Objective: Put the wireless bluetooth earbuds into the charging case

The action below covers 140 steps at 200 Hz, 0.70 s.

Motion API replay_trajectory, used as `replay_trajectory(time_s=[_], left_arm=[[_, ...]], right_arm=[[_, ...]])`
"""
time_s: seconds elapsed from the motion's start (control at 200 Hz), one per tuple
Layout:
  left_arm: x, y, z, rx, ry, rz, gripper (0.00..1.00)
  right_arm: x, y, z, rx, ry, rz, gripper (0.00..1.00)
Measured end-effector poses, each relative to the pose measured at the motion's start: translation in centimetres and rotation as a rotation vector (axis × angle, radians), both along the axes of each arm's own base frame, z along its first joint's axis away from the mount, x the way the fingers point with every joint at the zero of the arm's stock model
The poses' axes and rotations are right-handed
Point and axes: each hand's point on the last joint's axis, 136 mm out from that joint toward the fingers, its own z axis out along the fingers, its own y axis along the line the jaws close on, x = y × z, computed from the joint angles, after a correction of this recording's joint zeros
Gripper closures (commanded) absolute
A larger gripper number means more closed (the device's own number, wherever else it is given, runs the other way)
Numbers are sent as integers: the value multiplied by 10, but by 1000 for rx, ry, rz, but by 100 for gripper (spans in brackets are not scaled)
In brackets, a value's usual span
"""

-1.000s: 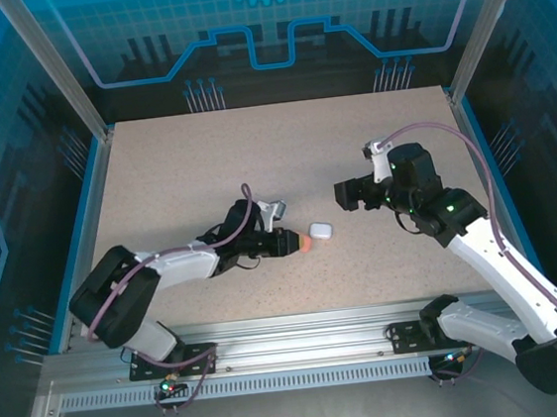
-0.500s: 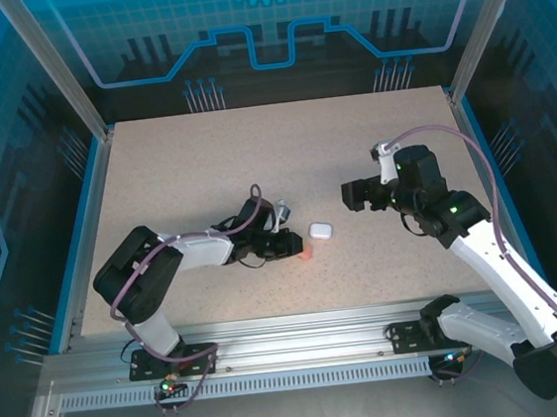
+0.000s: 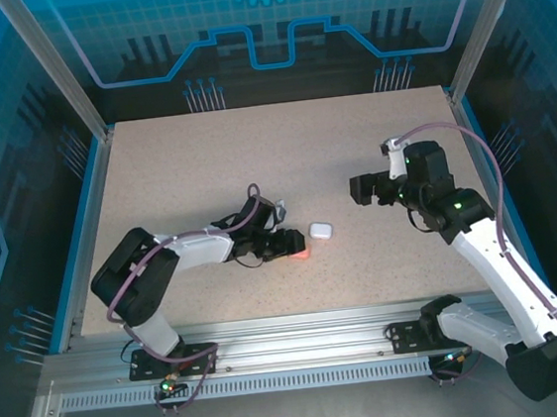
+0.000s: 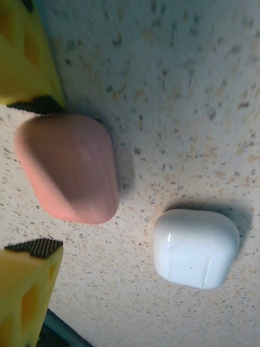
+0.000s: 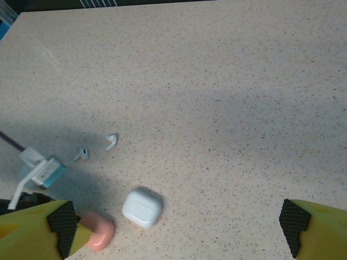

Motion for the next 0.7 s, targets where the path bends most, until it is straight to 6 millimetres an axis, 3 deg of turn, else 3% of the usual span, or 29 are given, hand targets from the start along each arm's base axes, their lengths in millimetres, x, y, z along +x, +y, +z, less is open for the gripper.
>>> replay_trajectory(time_s=[0.275,0.415,0.545,0.7], left_arm=[[13,33,51,80,-180,43,2],[24,61,84,91,-269,108,1],[36,100,111,101,-330,207,1],[47,154,116,151,-314,348,5]], right_arm=[[1,-13,-16,78,57,-42,0],[-1,-9,-17,98,70,-27,0],[-6,-8,-23,97,105,-22,0],[-7,-7,-36,87,162,-16,0]])
